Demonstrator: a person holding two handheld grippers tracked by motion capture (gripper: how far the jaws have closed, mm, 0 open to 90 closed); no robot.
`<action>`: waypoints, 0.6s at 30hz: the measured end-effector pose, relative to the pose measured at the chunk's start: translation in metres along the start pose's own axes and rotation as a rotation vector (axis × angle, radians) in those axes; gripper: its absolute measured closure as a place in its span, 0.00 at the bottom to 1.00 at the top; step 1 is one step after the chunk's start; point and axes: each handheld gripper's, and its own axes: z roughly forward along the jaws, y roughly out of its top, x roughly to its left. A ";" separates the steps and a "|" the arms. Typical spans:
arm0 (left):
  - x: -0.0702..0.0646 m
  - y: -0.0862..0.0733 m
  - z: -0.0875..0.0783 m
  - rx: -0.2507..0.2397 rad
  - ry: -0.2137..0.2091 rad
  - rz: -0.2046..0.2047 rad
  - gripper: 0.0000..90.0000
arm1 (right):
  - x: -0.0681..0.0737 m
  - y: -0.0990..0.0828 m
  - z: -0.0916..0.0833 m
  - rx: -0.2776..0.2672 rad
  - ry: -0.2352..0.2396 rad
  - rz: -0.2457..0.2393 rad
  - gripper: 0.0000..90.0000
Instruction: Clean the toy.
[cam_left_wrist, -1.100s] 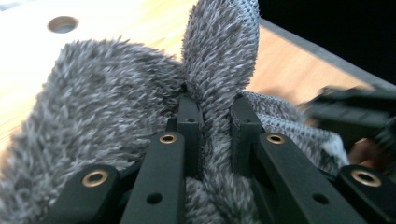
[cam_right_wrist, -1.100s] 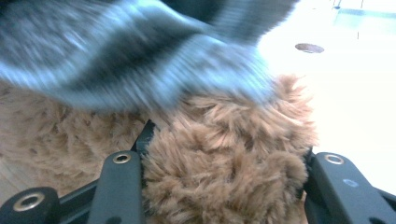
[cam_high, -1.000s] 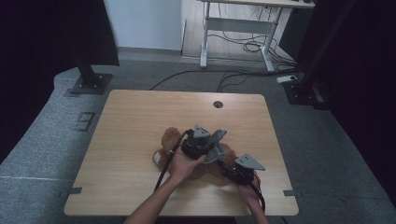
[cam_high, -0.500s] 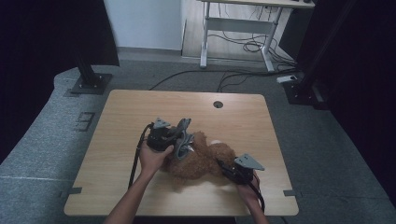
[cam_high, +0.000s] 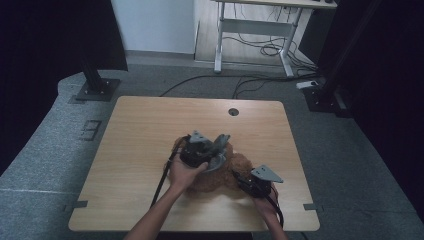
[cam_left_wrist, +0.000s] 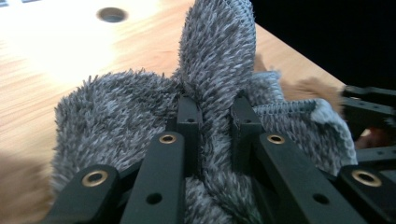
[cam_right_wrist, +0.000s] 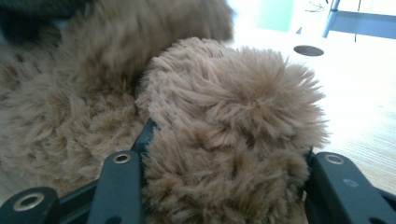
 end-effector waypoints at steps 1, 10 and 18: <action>-0.004 0.000 0.004 0.006 0.003 0.013 0.86 | 0.000 0.000 0.000 0.000 0.000 0.000 0.54; 0.022 -0.013 -0.007 0.017 0.066 0.000 0.86 | 0.002 0.000 0.000 -0.002 0.001 -0.007 0.54; 0.067 -0.033 -0.046 0.002 0.161 -0.065 0.86 | 0.001 0.000 0.000 -0.002 0.001 0.000 0.54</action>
